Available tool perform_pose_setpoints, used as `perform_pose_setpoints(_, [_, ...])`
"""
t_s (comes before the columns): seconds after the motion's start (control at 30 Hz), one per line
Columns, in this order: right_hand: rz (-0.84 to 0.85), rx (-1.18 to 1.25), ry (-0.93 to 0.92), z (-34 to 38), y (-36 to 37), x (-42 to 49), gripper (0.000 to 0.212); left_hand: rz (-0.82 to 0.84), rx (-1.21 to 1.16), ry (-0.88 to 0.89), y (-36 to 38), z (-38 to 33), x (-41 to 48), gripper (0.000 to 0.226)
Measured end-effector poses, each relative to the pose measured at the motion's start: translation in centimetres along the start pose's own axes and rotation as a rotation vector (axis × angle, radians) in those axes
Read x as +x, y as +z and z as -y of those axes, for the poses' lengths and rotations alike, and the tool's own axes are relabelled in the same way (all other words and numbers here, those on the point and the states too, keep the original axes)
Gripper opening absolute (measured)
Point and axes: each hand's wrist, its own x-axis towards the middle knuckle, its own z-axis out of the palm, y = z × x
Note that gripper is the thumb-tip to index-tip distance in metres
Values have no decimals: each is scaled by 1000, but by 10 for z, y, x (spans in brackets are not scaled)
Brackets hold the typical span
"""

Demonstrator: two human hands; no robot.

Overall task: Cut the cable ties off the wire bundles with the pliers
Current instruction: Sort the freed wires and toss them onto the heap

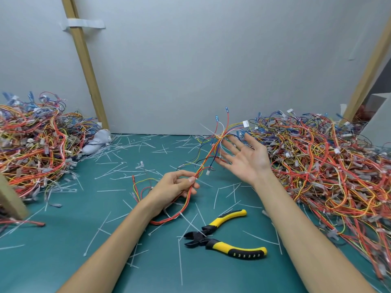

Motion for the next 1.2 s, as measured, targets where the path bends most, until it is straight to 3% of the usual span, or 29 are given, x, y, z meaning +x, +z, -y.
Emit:
perform_pose_setpoints(0.47, [-31,-4,-5,4,9,-7,50,0,-37,-17,-1,-1,0,15])
perform_pose_setpoints(0.7, [-115,126,-98,27,9,-14,55,209,12,-135,-16,-20,-10,37])
perform_pose_setpoints(0.87, [-145,153,-175,44,5,-20,59,112,364,-105,-35,-31,-15,46])
perform_pose_setpoints(1.0, [-180,197,-214,51,5,-24,60,78,801,21,-50,-41,-21,28])
perform_pose_setpoints(1.07, [-190,211,-236,54,5,-26,60,90,952,11,-60,-44,-22,32])
perform_pose_setpoints(1.2, [-191,193,-284,58,6,-29,59,-71,1137,118,-68,-42,-20,5])
